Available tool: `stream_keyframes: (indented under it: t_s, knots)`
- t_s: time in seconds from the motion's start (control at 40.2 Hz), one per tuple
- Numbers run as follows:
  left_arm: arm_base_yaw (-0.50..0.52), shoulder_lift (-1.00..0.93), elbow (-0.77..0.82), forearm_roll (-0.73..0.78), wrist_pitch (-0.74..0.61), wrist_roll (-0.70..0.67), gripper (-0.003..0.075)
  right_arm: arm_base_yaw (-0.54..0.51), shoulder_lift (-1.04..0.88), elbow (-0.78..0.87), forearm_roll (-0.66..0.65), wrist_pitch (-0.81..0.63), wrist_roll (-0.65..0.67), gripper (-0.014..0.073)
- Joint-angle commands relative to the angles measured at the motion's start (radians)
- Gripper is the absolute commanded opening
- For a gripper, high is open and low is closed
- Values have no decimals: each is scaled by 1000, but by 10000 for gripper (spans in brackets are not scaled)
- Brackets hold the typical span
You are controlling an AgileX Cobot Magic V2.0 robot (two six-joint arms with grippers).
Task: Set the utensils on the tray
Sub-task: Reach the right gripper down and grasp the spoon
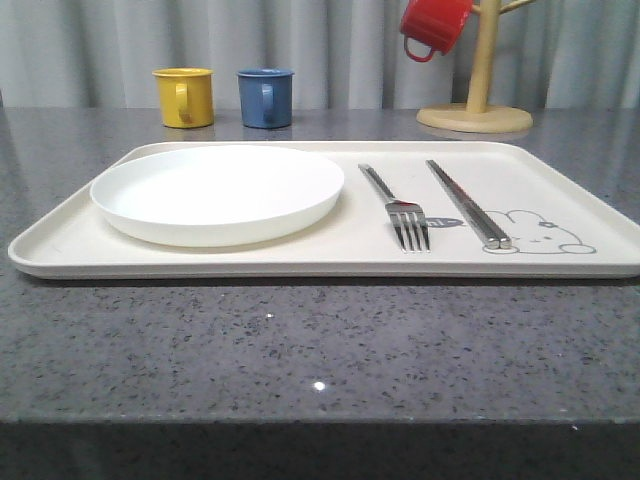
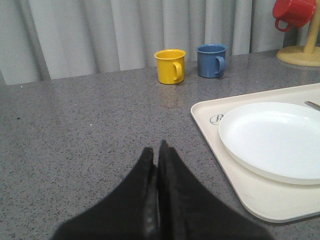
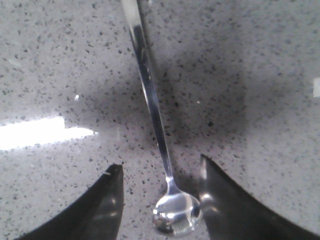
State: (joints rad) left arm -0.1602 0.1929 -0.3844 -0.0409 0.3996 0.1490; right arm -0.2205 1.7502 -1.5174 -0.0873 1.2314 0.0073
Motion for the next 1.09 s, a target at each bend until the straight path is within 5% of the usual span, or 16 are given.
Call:
stream_keyframes:
  t_s: [0.0,0.323,0.597,0.895,1.069]
  knots:
    - [-6,10,-28,-11,-83,-5,-18,-5,-9,-19,-13,43,-16,381]
    - [-6,10,-28,-11,-83,-5,-18,-5,55,-19,-8,22,-16,363]
    - [-6,10,-28,-11,-83,-5,-18,-5,42,-21,-3,35,-16,17]
    - [-6,10,-28,-11,-83,-5,-18,31,-106,-22,39,73,47,8]
    - [-6,10,-28,-11,-83,-5,-18,167,-177,-22,43,104,122,8]
